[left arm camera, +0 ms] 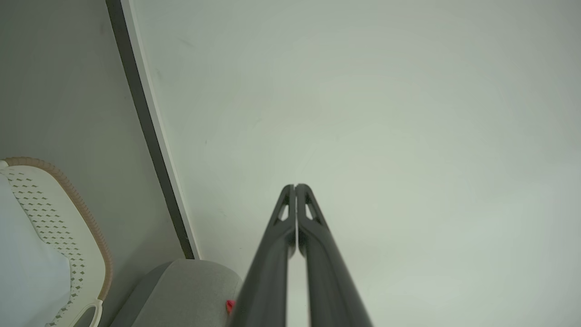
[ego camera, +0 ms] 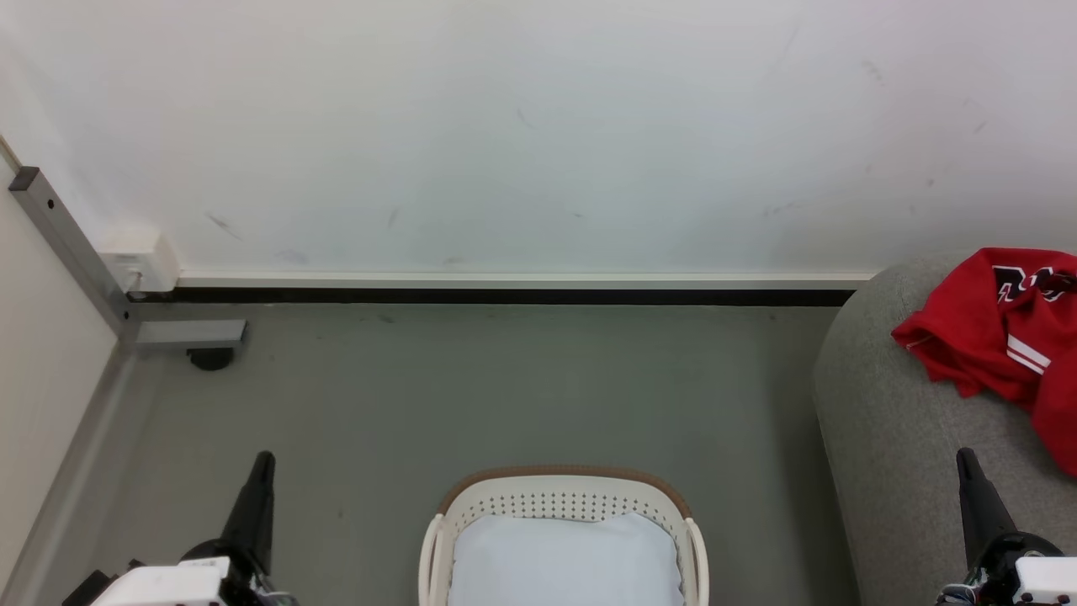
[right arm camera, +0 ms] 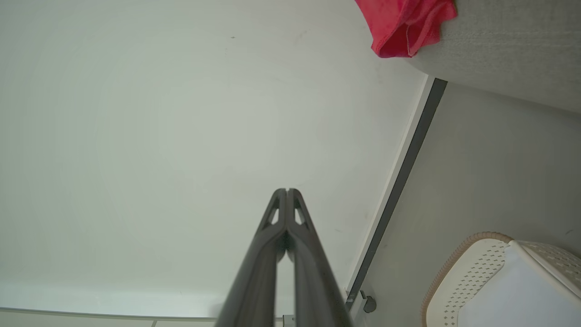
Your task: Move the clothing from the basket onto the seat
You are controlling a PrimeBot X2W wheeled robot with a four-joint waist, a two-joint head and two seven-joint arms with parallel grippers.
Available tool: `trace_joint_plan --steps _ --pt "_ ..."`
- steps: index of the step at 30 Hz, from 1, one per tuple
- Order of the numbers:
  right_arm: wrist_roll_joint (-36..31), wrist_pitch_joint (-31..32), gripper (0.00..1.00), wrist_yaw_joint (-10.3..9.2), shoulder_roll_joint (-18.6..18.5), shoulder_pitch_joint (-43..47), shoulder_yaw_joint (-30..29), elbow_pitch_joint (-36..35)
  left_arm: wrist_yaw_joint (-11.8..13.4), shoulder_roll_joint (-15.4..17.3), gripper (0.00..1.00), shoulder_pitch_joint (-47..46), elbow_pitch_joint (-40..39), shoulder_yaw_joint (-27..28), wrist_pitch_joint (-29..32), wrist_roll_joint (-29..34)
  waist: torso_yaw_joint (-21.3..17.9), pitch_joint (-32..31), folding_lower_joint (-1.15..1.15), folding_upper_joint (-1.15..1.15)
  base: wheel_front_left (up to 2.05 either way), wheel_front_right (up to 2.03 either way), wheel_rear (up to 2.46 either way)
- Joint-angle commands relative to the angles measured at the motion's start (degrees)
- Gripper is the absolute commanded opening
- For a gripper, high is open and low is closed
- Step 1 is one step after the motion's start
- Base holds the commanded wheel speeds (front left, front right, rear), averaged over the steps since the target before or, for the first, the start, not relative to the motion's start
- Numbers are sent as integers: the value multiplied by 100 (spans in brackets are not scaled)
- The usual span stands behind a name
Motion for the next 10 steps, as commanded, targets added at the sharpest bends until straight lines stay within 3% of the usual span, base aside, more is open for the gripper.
trace_joint_plan --steps 1,10 --pt "11 20 0 -12 1 -67 -17 -24 -33 11 0 -47 -17 19 23 -70 0 0 0 0 0 0 0" --pt "11 19 0 -12 1 -67 -16 -24 -33 11 0 -47 -17 19 23 -70 0 0 0 0 0 0 0"
